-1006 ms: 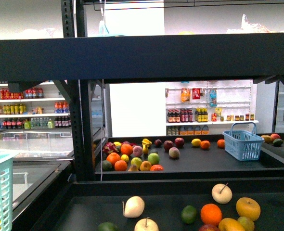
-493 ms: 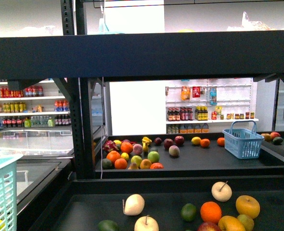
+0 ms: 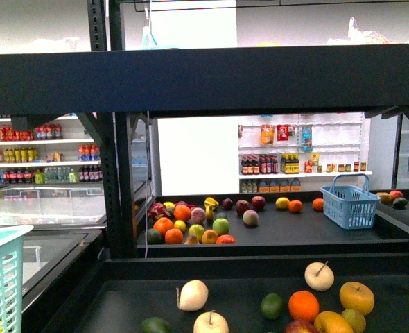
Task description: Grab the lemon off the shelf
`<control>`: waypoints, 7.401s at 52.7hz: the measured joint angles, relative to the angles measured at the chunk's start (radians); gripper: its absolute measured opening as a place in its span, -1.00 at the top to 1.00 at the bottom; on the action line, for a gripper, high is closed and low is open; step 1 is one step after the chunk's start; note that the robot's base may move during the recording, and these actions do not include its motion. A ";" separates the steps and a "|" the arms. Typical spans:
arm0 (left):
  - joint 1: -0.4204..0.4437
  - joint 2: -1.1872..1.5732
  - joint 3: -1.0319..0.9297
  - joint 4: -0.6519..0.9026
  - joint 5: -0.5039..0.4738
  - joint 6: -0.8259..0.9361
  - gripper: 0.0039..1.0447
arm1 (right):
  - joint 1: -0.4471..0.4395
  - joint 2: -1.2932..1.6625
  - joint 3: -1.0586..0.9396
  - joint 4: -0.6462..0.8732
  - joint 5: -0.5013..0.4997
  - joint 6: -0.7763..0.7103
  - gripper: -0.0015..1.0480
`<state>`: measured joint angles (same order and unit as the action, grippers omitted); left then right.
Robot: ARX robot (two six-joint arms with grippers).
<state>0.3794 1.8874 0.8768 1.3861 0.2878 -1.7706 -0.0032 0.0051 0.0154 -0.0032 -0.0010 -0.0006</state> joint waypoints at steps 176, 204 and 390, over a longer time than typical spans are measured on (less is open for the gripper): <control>0.059 -0.360 -0.245 -0.356 0.178 0.518 -0.86 | 0.001 -0.001 0.000 0.000 -0.002 0.000 -0.85; 0.059 -0.511 -0.278 -0.512 0.185 0.526 -0.86 | 0.001 -0.001 0.000 0.000 -0.002 0.000 -0.85; -0.378 -1.881 -0.864 -1.388 -0.288 1.762 -0.86 | 0.001 -0.002 0.000 0.000 -0.002 0.000 -0.85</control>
<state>0.0017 0.0063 0.0132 -0.0021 -0.0002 -0.0090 -0.0025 0.0029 0.0154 -0.0029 -0.0032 -0.0006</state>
